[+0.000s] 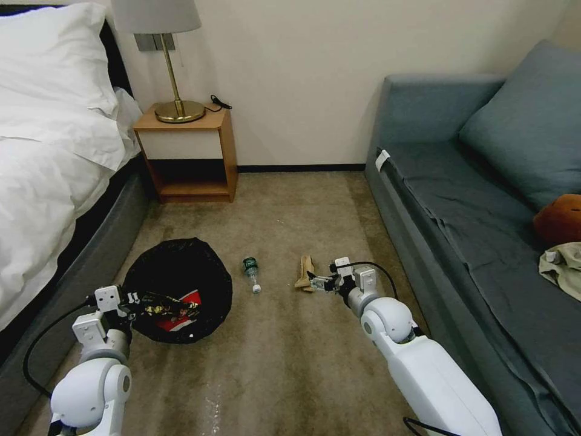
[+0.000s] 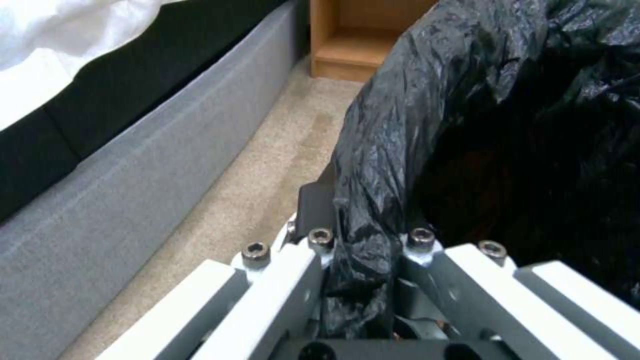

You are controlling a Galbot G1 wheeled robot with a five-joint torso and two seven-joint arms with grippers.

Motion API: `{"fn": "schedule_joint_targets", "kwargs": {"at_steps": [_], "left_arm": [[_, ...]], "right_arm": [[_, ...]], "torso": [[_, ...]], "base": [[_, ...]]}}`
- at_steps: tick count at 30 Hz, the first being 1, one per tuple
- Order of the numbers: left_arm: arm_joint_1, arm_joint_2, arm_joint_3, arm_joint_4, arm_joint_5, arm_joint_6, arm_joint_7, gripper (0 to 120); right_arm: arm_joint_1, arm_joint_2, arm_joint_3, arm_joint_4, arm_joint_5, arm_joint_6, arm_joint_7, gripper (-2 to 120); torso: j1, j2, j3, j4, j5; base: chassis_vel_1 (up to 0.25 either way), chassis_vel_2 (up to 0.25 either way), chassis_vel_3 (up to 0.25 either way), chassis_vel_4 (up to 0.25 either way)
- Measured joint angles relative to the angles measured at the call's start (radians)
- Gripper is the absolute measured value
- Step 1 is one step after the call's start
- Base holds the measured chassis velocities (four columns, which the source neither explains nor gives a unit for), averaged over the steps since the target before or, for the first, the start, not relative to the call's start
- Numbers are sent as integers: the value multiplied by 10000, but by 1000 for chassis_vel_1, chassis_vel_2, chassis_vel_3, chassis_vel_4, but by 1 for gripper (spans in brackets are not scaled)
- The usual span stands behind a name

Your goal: Pick up the trash bin, then pick up the garbage on the floor and place it into the trash bin.

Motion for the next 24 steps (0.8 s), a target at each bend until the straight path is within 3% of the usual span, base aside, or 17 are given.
{"fn": "schedule_joint_targets", "kwargs": {"at_steps": [24], "left_arm": [[91, -43, -21, 80, 48, -279, 3, 4]], "right_arm": [[-321, 125, 215, -26, -115, 81, -52, 100]], "torso": [[1, 0, 0, -1, 0]], "base": [[-21, 19, 17, -21]]}}
